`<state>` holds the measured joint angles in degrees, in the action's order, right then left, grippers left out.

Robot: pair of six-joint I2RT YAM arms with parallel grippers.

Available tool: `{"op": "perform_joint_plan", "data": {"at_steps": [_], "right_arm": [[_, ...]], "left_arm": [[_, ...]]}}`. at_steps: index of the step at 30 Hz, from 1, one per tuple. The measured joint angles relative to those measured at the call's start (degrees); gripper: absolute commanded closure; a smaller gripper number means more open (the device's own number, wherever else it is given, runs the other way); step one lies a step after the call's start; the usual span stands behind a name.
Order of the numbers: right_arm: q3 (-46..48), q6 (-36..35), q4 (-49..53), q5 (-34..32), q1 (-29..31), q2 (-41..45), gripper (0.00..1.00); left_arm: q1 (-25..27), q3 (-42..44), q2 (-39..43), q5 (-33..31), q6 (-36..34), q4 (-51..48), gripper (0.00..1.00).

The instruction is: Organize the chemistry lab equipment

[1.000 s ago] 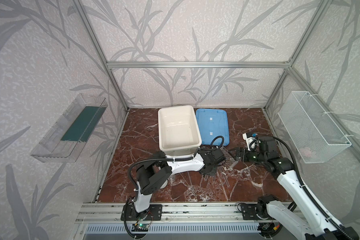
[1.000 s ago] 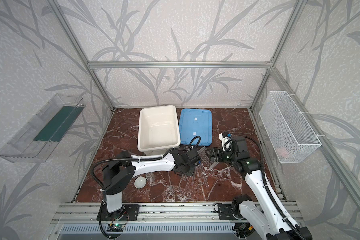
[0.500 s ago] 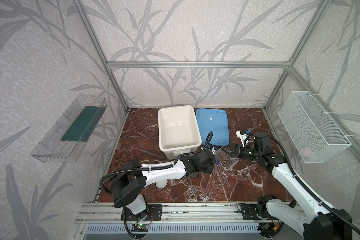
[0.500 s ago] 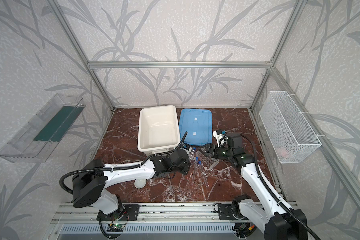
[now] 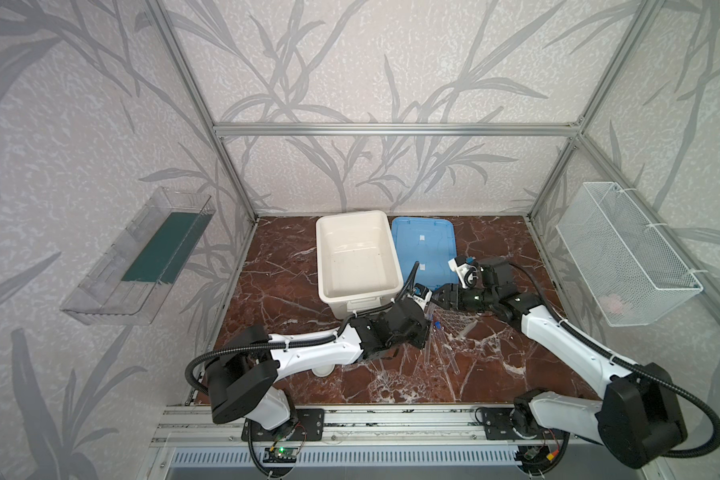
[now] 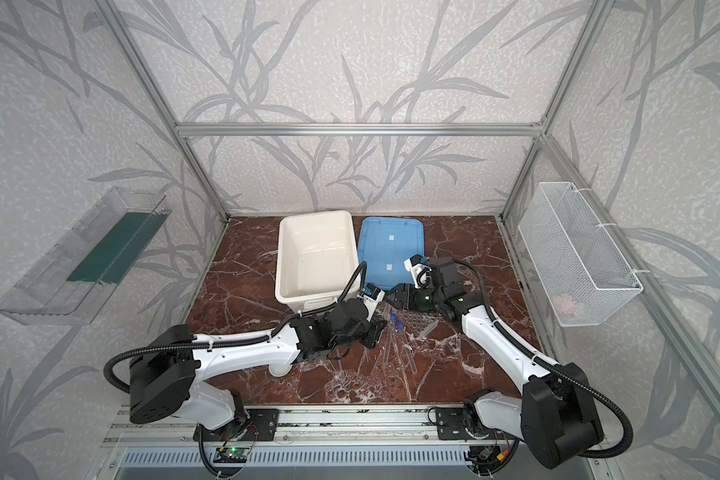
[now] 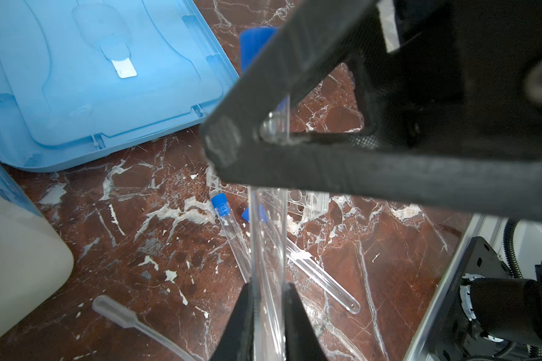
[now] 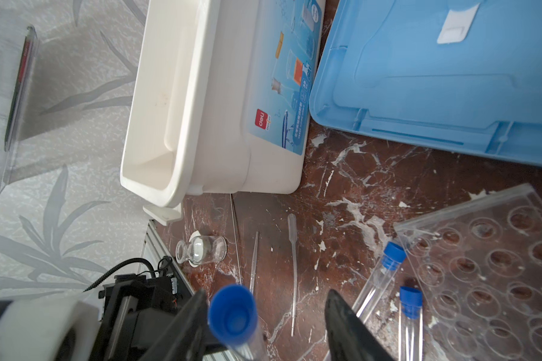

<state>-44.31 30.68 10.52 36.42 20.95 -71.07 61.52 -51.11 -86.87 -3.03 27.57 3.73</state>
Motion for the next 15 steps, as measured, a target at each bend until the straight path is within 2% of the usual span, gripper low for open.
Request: {"op": "perform_joint_plan", "data": {"at_steps": [6,15], "right_arm": [[0.0,0.1,-0.1,-0.6,0.7,-0.9,0.66],[0.0,0.2,-0.3,-0.9,0.8,-0.9,0.75]], "left_arm": [[0.2,0.0,0.0,0.1,0.0,0.2,0.83],[0.3,0.0,-0.5,0.0,0.0,0.2,0.83]]}}
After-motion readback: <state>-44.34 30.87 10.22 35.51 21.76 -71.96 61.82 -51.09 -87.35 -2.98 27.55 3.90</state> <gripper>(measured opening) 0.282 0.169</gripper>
